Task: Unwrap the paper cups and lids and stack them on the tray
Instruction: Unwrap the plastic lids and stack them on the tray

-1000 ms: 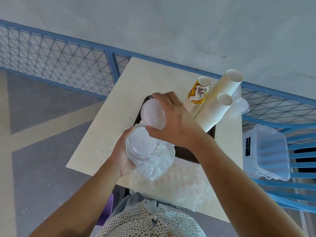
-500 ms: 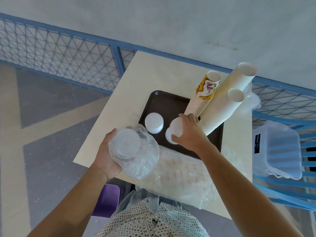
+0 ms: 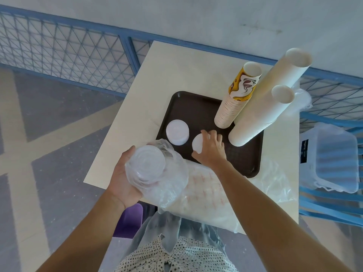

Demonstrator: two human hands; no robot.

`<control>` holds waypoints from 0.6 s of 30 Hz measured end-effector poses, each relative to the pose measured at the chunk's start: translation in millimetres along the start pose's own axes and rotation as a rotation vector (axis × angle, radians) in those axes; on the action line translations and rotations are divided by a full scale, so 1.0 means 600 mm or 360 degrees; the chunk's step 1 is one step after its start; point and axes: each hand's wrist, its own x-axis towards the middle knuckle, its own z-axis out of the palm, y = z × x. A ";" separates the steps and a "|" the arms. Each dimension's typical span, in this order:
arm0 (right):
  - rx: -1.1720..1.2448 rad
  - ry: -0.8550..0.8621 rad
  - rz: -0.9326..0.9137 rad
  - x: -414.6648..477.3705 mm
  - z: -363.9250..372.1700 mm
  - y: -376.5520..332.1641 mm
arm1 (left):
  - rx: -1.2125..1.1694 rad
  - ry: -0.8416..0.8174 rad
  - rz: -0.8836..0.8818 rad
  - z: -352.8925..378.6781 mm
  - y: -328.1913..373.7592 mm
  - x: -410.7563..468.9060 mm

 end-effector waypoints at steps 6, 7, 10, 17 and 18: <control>0.0106 0.0041 0.0084 -0.002 0.026 -0.005 | 0.0031 -0.0005 -0.0035 0.001 -0.003 0.002; 0.0108 0.0044 0.0103 -0.002 0.029 -0.006 | 0.0026 0.0003 -0.0030 0.002 -0.003 0.002; 0.0107 0.0092 0.0140 -0.001 0.038 -0.010 | 0.0041 -0.0006 -0.0013 0.005 -0.001 0.002; 0.0031 0.0170 0.0109 0.007 0.050 -0.014 | 0.0047 -0.0018 0.0005 0.004 0.009 0.002; -0.0009 0.0173 0.0090 0.008 0.051 -0.014 | 0.0063 -0.0019 0.0011 0.005 0.009 0.002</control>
